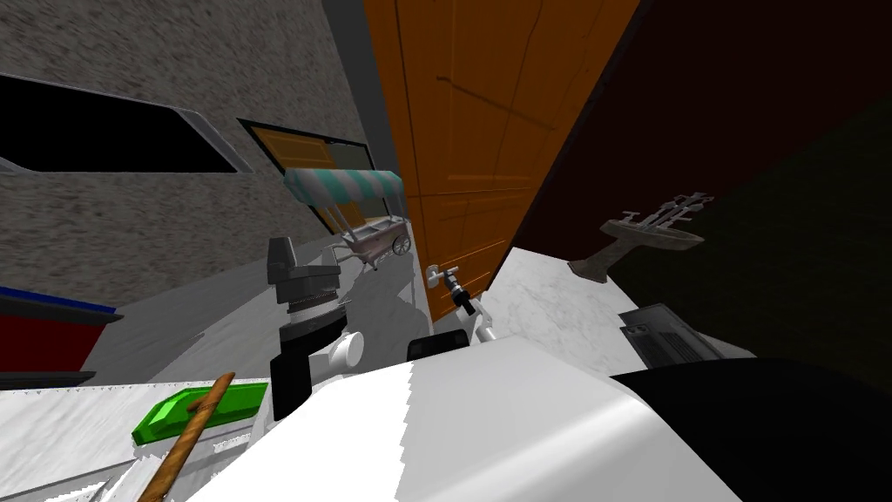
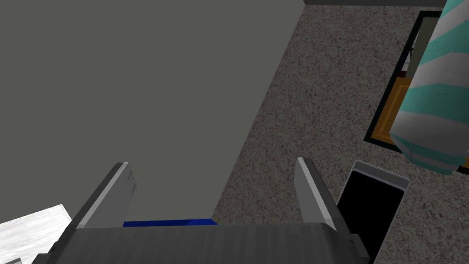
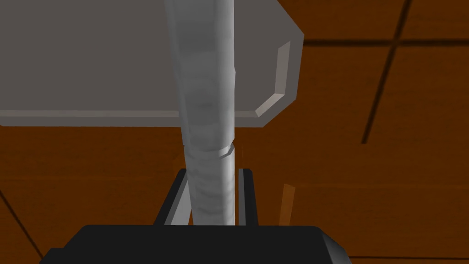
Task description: Push the door open
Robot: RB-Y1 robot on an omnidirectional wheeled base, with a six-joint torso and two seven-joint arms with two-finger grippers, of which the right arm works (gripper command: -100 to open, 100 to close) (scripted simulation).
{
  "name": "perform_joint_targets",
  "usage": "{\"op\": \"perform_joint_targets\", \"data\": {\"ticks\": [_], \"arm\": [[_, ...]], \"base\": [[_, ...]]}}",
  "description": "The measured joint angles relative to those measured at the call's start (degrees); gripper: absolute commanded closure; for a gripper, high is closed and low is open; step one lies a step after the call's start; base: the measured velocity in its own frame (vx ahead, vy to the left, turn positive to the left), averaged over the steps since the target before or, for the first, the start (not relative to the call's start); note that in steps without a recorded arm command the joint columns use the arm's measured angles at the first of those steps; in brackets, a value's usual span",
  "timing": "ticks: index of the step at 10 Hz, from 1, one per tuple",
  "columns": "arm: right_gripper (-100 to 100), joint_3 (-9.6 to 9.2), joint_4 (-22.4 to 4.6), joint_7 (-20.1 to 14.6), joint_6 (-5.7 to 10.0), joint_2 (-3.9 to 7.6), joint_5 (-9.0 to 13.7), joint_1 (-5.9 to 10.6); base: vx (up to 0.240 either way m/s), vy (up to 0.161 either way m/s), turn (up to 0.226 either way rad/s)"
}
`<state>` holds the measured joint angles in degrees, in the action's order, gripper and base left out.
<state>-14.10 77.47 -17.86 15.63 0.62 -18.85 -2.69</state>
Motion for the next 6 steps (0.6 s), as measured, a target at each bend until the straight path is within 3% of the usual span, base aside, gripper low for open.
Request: {"op": "perform_joint_targets", "data": {"ticks": [4, 6], "arm": [[100, 0.14, 0.7, 1.2, -0.64, 1.27, 0.6, -1.28], [100, 0.60, 0.8, 2.3, -0.69, 0.90, 0.9, -1.29]], "base": [[0.188, 0.093, -0.136], [0.202, 0.096, -0.122]]}}
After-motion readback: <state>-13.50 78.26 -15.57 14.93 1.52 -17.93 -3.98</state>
